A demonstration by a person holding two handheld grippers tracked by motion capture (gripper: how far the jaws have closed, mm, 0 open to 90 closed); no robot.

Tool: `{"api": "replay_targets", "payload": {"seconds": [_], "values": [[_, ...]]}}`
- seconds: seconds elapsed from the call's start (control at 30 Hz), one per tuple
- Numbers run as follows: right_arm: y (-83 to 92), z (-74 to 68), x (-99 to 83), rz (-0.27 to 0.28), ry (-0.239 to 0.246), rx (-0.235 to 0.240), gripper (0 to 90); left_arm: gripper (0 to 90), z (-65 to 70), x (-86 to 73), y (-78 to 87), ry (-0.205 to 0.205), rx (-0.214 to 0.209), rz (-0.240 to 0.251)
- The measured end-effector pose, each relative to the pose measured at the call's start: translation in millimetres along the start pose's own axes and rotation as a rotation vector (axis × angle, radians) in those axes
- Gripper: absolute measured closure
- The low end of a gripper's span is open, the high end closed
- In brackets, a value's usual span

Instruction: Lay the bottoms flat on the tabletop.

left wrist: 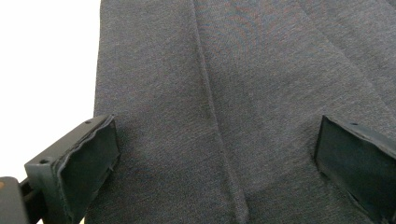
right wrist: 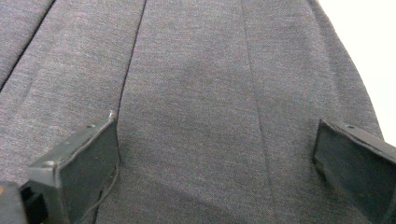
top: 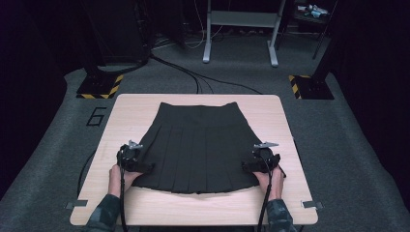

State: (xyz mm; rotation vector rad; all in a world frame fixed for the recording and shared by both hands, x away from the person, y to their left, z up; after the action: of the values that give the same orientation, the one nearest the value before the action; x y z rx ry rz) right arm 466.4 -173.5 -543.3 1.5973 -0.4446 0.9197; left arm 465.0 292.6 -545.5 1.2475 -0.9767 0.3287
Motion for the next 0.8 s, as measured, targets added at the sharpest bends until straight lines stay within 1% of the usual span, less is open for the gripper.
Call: {"api": "replay_targets", "payload": {"seconds": [0.07,0.1,0.13,0.2,0.23,0.27,0.3,0.37,0.4,0.43,0.47,0.5,0.53,0.6,0.63,0.67,0.7,0.73,0.77,0.8], "values": [[-3.9,2.0,4.0,-0.009,-0.005,-0.002,0.1,0.0,-2.0,4.8,-4.4,0.003,0.003,-0.012],[-6.9,4.1,6.8,-0.012,0.003,0.000,0.1,0.0,-2.7,6.6,-6.3,0.008,0.001,-0.012],[-8.7,4.8,8.6,-0.012,0.002,-0.001,0.1,0.0,-3.7,7.8,-8.3,0.005,0.003,-0.007],[-11.7,6.8,11.4,-0.016,0.000,0.000,0.1,0.0,-4.8,10.3,-10.9,0.007,0.003,-0.013],[-13.0,7.9,12.6,-0.019,0.006,0.000,0.1,0.0,-4.7,11.1,-11.8,0.013,0.004,-0.010],[-13.3,7.5,13.3,-0.024,-0.001,-0.001,0.1,0.0,-5.1,11.5,-11.9,0.010,0.004,-0.014],[-13.8,8.1,13.8,-0.024,0.003,0.000,0.1,0.0,-5.3,11.8,-12.5,0.011,0.002,-0.009],[-14.0,8.6,14.4,-0.027,0.009,0.004,0.1,0.0,-5.3,12.2,-12.3,0.011,0.003,-0.015],[-13.6,9.0,14.6,-0.028,0.006,0.010,0.0,0.0,-5.8,12.4,-11.3,0.021,0.005,-0.019],[-12.6,10.0,14.9,-0.027,0.004,0.014,0.0,0.1,-6.6,13.0,-10.4,0.023,0.006,-0.021],[-10.0,9.2,15.3,-0.023,-0.018,0.017,0.0,0.1,-6.9,13.8,-8.6,0.024,0.013,-0.020],[-7.8,10.6,16.2,-0.003,-0.013,0.025,0.0,0.0,-7.0,14.7,-6.1,0.030,0.018,-0.008],[-4.2,9.7,17.4,0.006,-0.023,0.028,0.0,0.0,-8.1,15.9,-2.5,0.029,0.014,-0.006],[4.1,8.6,19.5,0.022,-0.022,0.030,0.0,0.0,-8.5,19.4,6.8,0.037,0.019,0.020],[9.1,8.0,20.6,0.033,-0.011,0.042,0.0,0.0,-8.5,19.4,6.8,0.037,0.019,0.020],[13.6,6.5,21.3,0.038,-0.010,0.043,0.0,0.0,-8.6,21.9,15.1,0.026,0.017,0.038],[17.3,6.0,21.8,0.044,-0.001,0.043,0.0,0.0,-7.7,22.8,20.2,0.028,0.021,0.044],[22.1,5.1,22.4,0.053,0.004,0.052,0.0,0.0,-7.5,23.5,25.1,0.022,0.015,0.053],[28.0,3.3,22.7,0.055,-0.004,0.053,0.0,0.0,-7.2,23.9,29.8,0.023,0.009,0.063],[33.1,2.8,23.0,0.068,0.004,0.056,0.0,0.0,-7.0,24.2,34.8,0.020,0.013,0.074]]}}
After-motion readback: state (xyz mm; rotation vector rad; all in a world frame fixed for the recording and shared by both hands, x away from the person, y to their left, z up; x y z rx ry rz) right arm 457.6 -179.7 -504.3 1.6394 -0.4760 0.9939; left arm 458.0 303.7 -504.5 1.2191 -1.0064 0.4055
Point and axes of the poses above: each handheld gripper's, and its own axes: y roughly backward along the jaws, x roughly out of its top, z roughly to its right, the point moved 3 cm from there along -y, roughly forward along the jaws, and after that the axes turned 10 degrees about z, right-handed, at the moved point
